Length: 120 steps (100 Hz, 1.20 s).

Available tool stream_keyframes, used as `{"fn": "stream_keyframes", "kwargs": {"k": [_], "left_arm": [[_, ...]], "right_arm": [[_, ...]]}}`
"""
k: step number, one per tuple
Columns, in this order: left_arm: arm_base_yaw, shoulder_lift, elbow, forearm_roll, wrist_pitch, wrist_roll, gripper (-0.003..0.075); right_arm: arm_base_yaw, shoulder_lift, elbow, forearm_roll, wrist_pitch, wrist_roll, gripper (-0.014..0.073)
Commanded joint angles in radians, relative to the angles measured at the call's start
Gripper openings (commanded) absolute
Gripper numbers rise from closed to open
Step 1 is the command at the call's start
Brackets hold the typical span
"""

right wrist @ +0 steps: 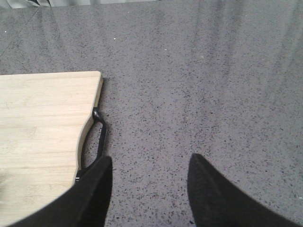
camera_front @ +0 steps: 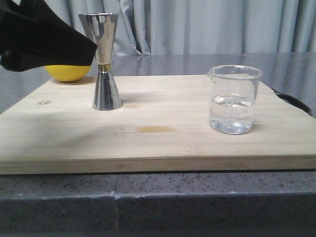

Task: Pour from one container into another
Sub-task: 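Reach the left gripper to the steel jigger and close around its waist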

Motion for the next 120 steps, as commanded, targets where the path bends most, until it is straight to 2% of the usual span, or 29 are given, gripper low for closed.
{"fn": "stream_keyframes", "kwargs": {"k": [1,12,36,52,67,78,95,105,120], "left_arm": [[0.009,-0.003,-0.033,-0.027,-0.078,0.0,0.058],[0.04,0.034,-0.033,-0.027,-0.132,0.0,0.058],[0.153,0.151,-0.033,-0.027,-0.374,0.0,0.058],[0.167,0.237,-0.033,-0.027,-0.52,0.0,0.058],[0.167,0.311,-0.033,-0.027,-0.573,0.0,0.058],[0.169,0.346,-0.033,-0.027,-0.614,0.0,0.0579],[0.182,0.377,-0.033,-0.032,-0.643,0.0,0.0578],[0.196,0.384,-0.033,-0.034,-0.666,0.0,0.0545],[0.205,0.384,-0.033,-0.034,-0.692,0.0,0.0445]], "right_arm": [[0.0,0.012,-0.036,0.018,-0.08,-0.006,0.0333],[0.0,0.012,-0.014,0.026,-0.094,-0.03,0.0333],[0.001,0.012,0.03,0.112,-0.105,-0.109,0.0333],[0.001,0.012,0.03,0.118,-0.107,-0.109,0.0333],[0.001,0.012,0.03,0.134,-0.107,-0.165,0.0333],[0.001,0.012,0.03,0.191,-0.107,-0.238,0.0333],[0.001,0.012,0.03,0.216,-0.107,-0.249,0.0333],[0.001,0.012,0.03,0.217,-0.109,-0.249,0.0333],[0.001,0.012,0.03,0.222,-0.116,-0.249,0.0333]]}}
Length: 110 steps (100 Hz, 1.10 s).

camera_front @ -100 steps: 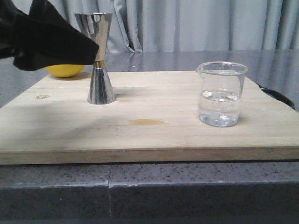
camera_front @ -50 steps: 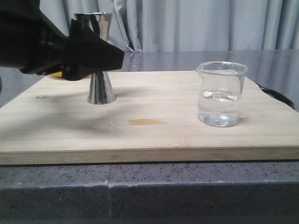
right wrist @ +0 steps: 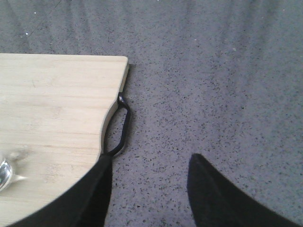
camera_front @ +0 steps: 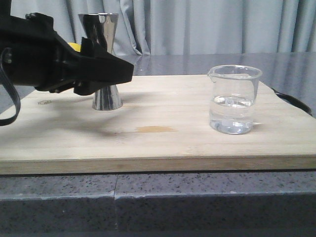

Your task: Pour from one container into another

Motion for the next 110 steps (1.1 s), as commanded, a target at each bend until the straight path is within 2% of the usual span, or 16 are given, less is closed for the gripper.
{"fn": "stream_keyframes", "kwargs": {"k": [1,12,50,86,100,110], "left_arm": [[0.006,-0.024,-0.031,-0.024,-0.093,0.002,0.044],[0.006,-0.021,-0.031,-0.024,-0.094,0.011,0.0397],[0.006,-0.021,-0.031,-0.026,-0.112,0.045,0.0371],[0.006,-0.021,-0.031,-0.024,-0.11,0.047,0.0078],[0.006,-0.021,-0.031,-0.015,-0.11,0.047,0.0],[0.006,-0.021,-0.031,-0.015,-0.11,0.047,-0.0019]], "right_arm": [[0.001,0.012,-0.026,0.018,-0.081,-0.015,0.0333],[0.001,0.012,-0.026,0.02,-0.082,-0.015,0.0333],[0.001,0.012,-0.026,0.022,-0.078,-0.015,0.0333],[0.001,0.012,-0.026,0.026,-0.076,-0.015,0.0333],[0.001,0.012,-0.026,0.026,-0.076,-0.015,0.0333],[0.001,0.012,-0.026,0.026,-0.076,-0.015,0.0333]]}}
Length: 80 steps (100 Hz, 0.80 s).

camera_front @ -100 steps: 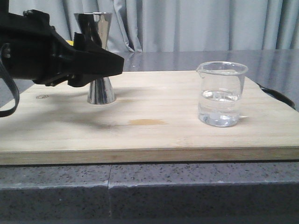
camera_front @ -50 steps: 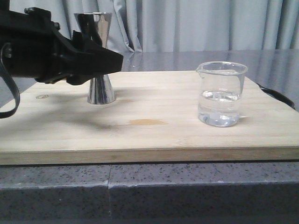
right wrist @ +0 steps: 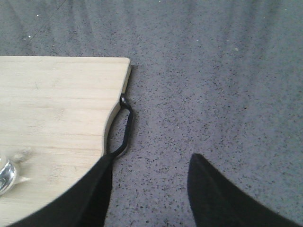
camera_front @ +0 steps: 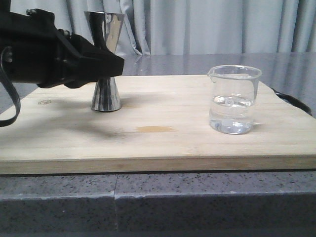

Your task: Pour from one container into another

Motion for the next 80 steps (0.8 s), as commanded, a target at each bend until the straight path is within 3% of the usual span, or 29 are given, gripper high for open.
{"fn": "stream_keyframes", "kwargs": {"k": [1,23,57,80], "left_arm": [[0.004,-0.024,-0.031,-0.019,-0.08,0.0,-0.0019],[0.004,-0.024,-0.031,-0.023,-0.195,0.0,-0.0019],[0.004,-0.028,-0.033,-0.023,-0.255,0.0,-0.0019],[0.004,-0.04,-0.037,-0.023,-0.272,0.0,-0.0019]], "right_arm": [[0.001,0.012,-0.026,0.011,-0.075,-0.013,0.0333],[0.001,0.012,-0.026,0.018,-0.075,-0.032,0.0333],[0.001,0.012,-0.026,0.384,-0.034,-0.479,0.0333],[0.001,0.014,-0.026,0.463,0.005,-0.574,0.0334]]}}
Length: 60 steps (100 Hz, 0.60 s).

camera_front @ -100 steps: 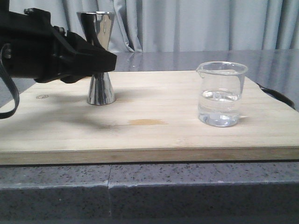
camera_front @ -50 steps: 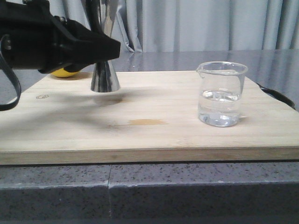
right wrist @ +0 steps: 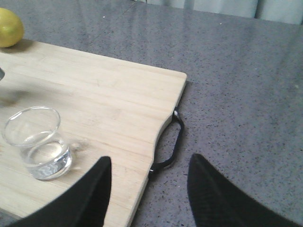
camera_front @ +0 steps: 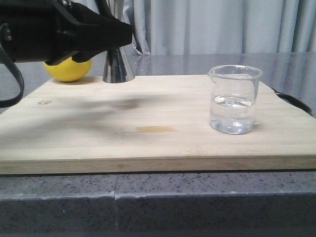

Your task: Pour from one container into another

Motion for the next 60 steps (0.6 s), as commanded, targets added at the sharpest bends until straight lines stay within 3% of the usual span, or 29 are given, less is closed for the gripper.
{"fn": "stream_keyframes", "kwargs": {"k": [1,13,38,60], "left_arm": [[0.004,-0.04,-0.033,-0.023,-0.094,0.0,-0.0019],[0.004,-0.062,-0.041,-0.017,-0.092,-0.004,-0.0019],[0.004,-0.097,-0.072,0.015,-0.047,-0.05,-0.0019],[0.004,-0.097,-0.077,0.035,-0.038,-0.057,-0.0019]], "right_arm": [[0.001,0.014,-0.026,0.064,-0.035,-0.054,0.0334],[0.001,0.048,-0.018,0.178,0.016,-0.168,0.0342],[0.001,0.177,0.01,0.424,0.053,-0.445,0.0459],[0.001,0.278,0.01,0.592,0.124,-0.675,0.0461]]}}
